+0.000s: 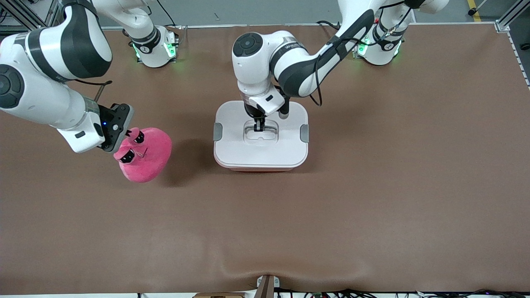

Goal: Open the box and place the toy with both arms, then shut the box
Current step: 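Lift the lid off with the left gripper while the right gripper lifts the toy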

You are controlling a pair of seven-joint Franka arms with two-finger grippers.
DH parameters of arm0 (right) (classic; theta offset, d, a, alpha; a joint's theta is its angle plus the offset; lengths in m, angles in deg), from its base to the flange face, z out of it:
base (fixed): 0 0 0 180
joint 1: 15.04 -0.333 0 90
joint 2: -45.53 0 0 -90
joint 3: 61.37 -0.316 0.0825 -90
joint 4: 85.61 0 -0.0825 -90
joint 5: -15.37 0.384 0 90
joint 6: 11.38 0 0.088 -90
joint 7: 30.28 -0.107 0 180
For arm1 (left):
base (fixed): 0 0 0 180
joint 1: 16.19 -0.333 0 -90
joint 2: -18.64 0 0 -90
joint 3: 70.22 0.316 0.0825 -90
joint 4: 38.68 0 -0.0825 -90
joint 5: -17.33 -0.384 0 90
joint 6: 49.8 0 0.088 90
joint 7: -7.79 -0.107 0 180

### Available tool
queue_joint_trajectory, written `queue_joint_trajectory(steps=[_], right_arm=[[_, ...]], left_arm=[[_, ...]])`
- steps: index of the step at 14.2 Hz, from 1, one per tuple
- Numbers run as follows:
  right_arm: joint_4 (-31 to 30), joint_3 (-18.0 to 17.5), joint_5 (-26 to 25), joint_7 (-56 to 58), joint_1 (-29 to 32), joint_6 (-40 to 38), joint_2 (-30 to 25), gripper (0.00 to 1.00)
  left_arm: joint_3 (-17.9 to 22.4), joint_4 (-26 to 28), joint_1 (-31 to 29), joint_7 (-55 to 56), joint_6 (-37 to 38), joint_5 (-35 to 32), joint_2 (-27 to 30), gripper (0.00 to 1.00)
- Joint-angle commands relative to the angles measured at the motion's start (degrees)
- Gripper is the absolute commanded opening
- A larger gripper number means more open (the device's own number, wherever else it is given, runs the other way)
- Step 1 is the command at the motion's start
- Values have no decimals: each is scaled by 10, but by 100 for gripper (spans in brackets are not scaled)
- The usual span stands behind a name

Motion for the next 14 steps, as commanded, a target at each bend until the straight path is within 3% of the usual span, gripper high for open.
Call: queue_joint_trajectory(steps=[1, 7, 14], right_arm=[[-13, -4, 10, 52, 3, -1, -21, 0], [-2, -8, -3, 80, -46, 5, -37, 0], [3, -8, -19, 81, -138, 27, -58, 0]], left_arm=[[-4, 5, -19, -62, 49, 40, 52, 0], [-5, 6, -163, -338, 111, 157, 129, 0], [-2, -14, -299, -607, 152, 181, 129, 0]])
